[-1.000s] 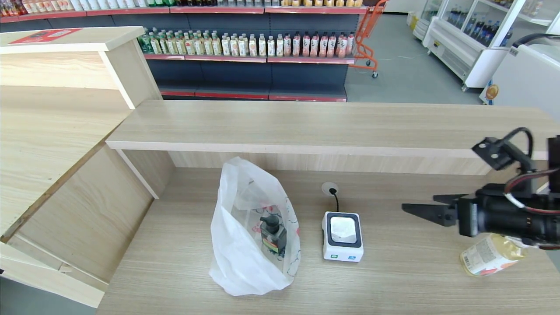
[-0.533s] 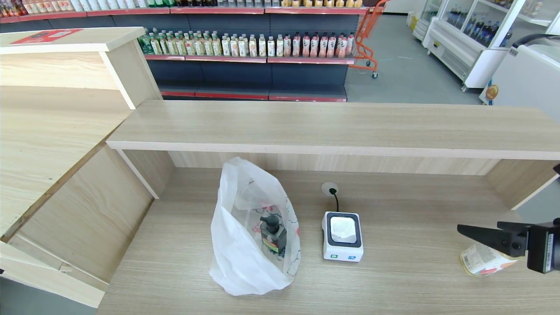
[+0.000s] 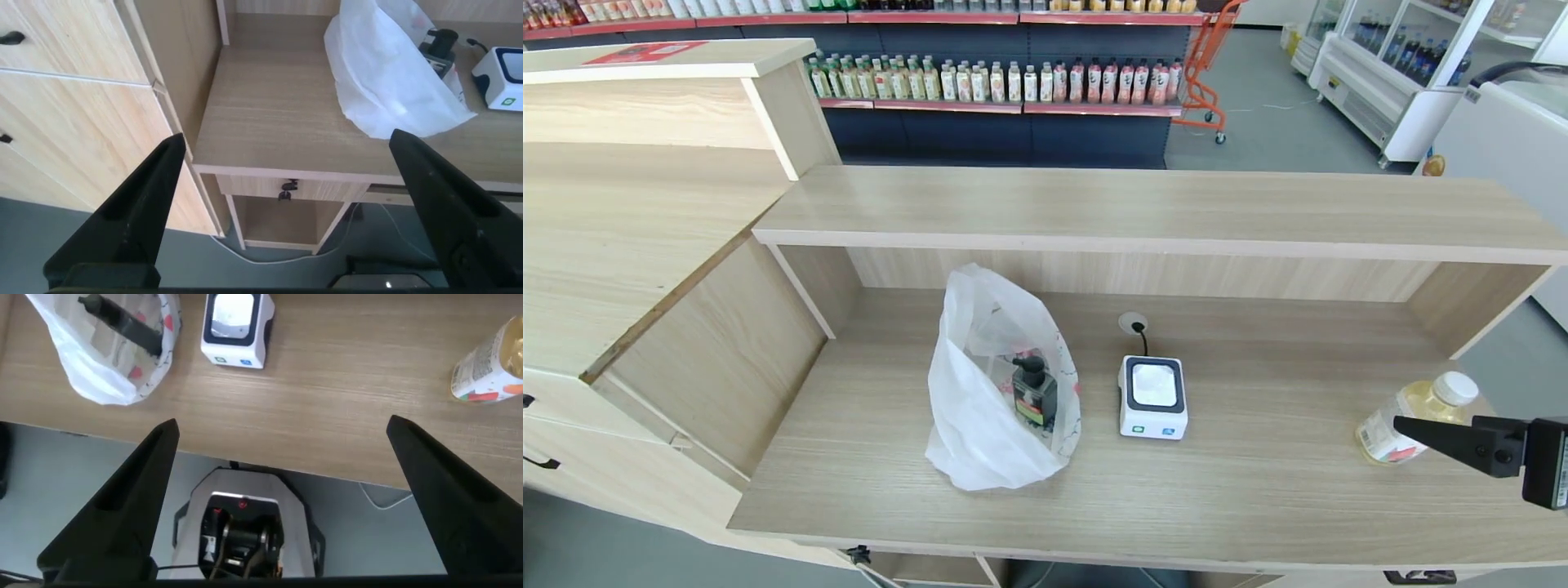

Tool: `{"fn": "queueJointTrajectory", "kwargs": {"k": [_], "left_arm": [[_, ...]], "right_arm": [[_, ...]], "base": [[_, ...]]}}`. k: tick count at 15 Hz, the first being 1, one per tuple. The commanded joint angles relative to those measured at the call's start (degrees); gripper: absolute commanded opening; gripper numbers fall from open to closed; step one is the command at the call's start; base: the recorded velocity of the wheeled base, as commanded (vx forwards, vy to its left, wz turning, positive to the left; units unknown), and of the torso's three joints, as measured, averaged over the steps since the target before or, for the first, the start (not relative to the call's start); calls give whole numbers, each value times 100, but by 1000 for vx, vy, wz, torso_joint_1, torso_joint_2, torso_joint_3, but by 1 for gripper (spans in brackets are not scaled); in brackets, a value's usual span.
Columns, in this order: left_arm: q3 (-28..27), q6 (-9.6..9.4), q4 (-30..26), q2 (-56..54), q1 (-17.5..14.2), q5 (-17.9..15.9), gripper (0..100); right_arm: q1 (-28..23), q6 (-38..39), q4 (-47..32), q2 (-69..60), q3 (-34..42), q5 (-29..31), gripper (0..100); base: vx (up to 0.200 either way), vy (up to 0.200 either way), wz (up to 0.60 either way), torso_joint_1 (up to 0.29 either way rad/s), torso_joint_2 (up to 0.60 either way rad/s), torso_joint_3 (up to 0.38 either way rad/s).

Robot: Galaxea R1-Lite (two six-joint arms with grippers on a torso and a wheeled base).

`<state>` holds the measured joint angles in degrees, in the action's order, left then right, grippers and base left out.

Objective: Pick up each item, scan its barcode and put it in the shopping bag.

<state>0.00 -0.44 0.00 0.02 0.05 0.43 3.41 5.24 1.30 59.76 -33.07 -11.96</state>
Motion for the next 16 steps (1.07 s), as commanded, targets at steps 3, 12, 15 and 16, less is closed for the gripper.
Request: {"fn": "queueJointTrajectory", "kwargs": {"k": [3,12,15,16], "left_arm": [[0,-18,0,-2,4,1,100],[0,-18,0,-2,-5,1,100],[0,-26,0,-2,4,10,100],[0,-26,0,-2,-5,10,100]], "right_arm": [[-183,-32,10,45,29,27,100],[-420,-155,1,71,266,800,100],[-438,-261,-412,89,222,1064,100],[-438,-304,-438,89,231,1134,100]], "base": [[0,0,0,0,0,0],[0,-200,0,6,6,3],[0,-200,0,2,4,4],[0,-200,0,2,2,2]]}}
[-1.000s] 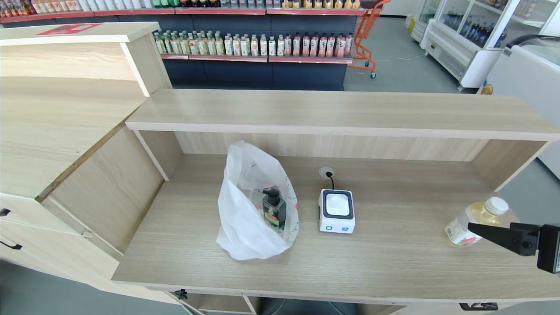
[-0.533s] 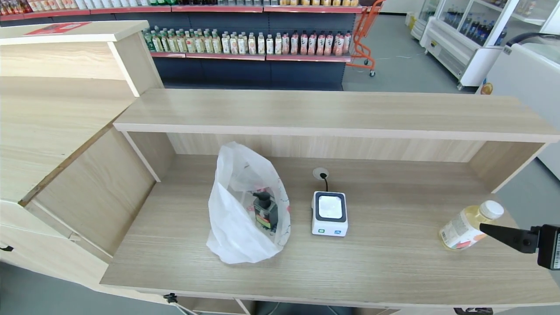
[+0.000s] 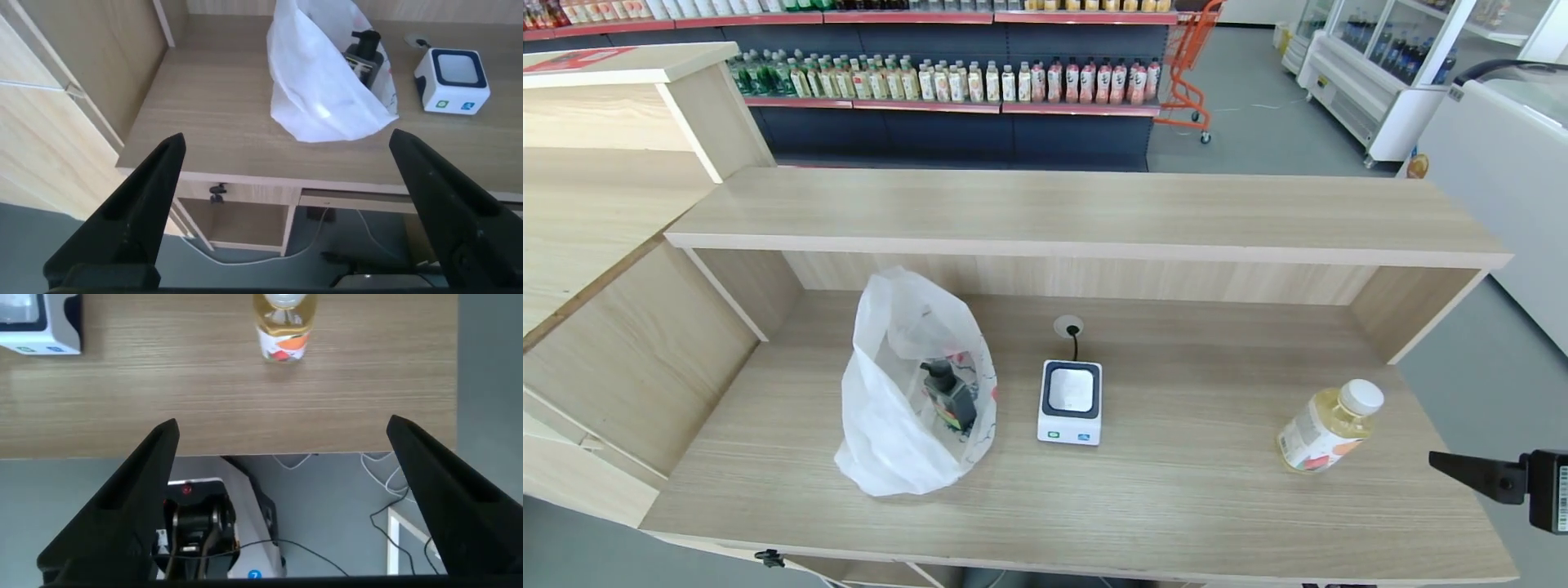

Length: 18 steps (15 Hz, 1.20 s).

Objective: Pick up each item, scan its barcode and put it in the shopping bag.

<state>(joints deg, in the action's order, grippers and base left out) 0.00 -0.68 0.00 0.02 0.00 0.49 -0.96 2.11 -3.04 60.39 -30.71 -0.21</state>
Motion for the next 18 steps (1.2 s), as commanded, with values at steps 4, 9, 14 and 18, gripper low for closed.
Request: {"fn": "queueJointTrajectory", "kwargs": {"k": [4,9,14,18], "left_arm": [[0,-2,0,-2,0,4,100],[0,24,0,-2,9,4,100],[0,24,0,-2,9,4,100],[0,24,0,-2,0,4,100]], "right_arm": [[35,-53,-66,43,47,135,100],[26,-457,-874,78,39,741,100],[219,-729,-681,597,232,785,100],[624,-694,1200,1326,1049,785,100]], "base": [[0,-200,0,7,1,2],[0,-80,0,1,2,2],[0,0,0,0,0,0],[0,0,0,0,0,0]]}}
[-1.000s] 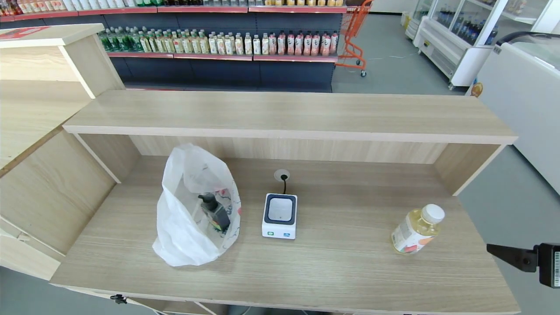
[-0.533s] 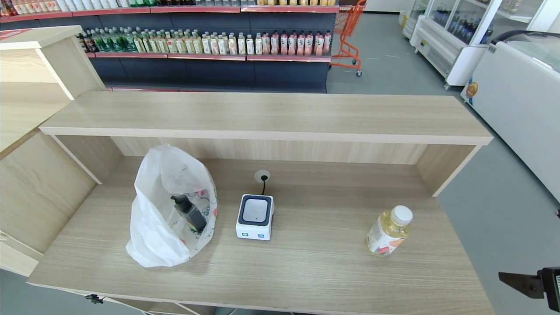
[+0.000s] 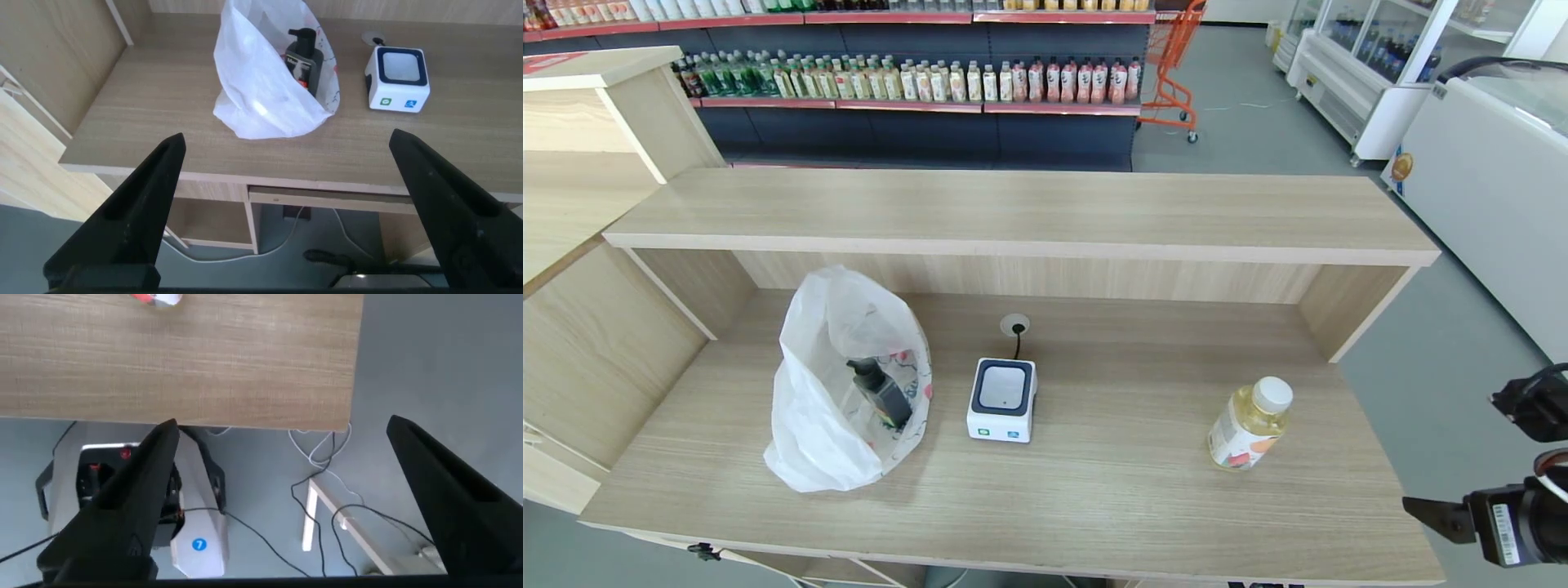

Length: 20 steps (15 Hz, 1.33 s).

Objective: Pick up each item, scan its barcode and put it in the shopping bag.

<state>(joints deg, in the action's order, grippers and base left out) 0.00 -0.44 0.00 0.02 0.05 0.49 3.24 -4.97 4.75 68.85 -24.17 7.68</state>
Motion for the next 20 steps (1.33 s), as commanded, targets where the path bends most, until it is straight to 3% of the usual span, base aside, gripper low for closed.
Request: {"fn": "queueJointTrajectory", "kwargs": {"k": [1,9,15,20], "left_arm": [[0,0,0,-2,-5,-5,100],[0,0,0,-2,4,4,100],[0,0,0,-2,-5,4,100],[0,0,0,-2,4,4,100]], "right_arm": [[247,14,975,735,633,-3,100],[722,67,3735,2774,932,-162,100],[1275,14,5237,3697,888,-162,100],[1328,-513,6169,4400,756,-153,100]], "base": [[0,0,0,0,0,0],[0,0,0,0,0,0],[0,0,0,0,0,0],[0,0,0,0,0,0]]}}
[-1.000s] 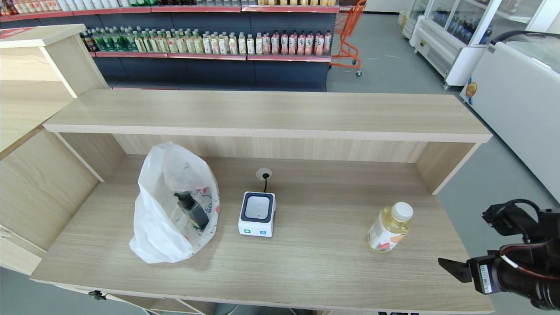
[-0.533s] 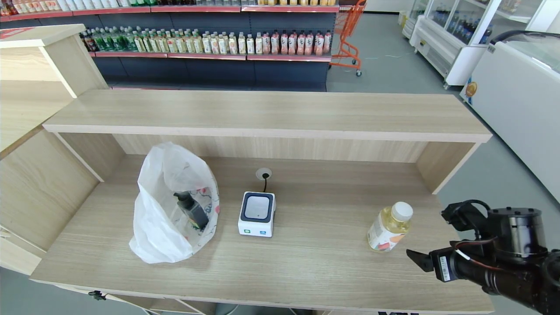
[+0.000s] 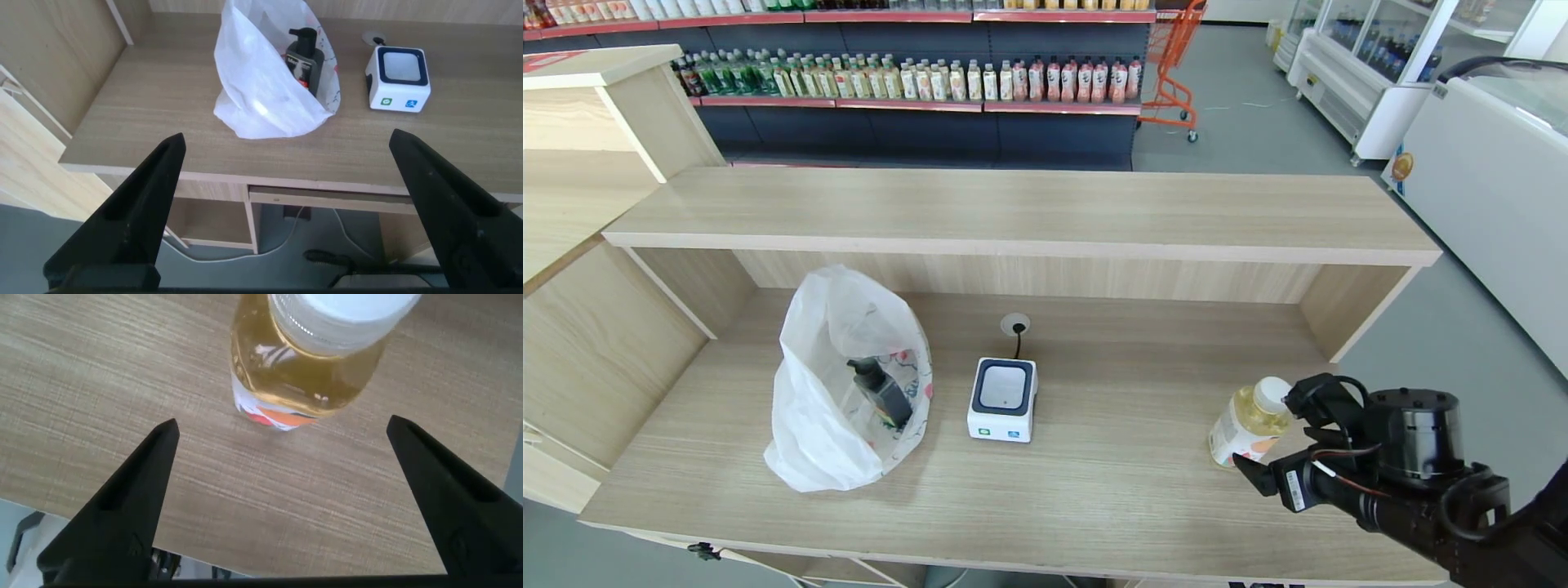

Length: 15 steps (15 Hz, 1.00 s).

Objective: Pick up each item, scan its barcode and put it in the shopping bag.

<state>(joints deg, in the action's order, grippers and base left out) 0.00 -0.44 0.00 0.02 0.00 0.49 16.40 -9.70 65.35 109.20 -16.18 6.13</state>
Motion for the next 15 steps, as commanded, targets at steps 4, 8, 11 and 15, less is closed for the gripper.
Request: {"fn": "queueJointTrajectory", "kwargs": {"k": [4,8,11,15], "left_arm": [[0,0,0,-2,9,4,100],[0,0,0,-2,0,4,100],[0,0,0,-2,0,4,100],[0,0,0,-2,9,4,100]], "right_arm": [[4,-269,751,962,-351,28,100],[21,-251,768,1358,-887,20,100],[30,-216,768,1595,-1248,2,100],[48,-251,918,1868,-1599,2,0]], "base": [[0,0,0,0,0,0],[0,0,0,0,0,0],[0,0,0,0,0,0],[0,0,0,0,0,0]]}}
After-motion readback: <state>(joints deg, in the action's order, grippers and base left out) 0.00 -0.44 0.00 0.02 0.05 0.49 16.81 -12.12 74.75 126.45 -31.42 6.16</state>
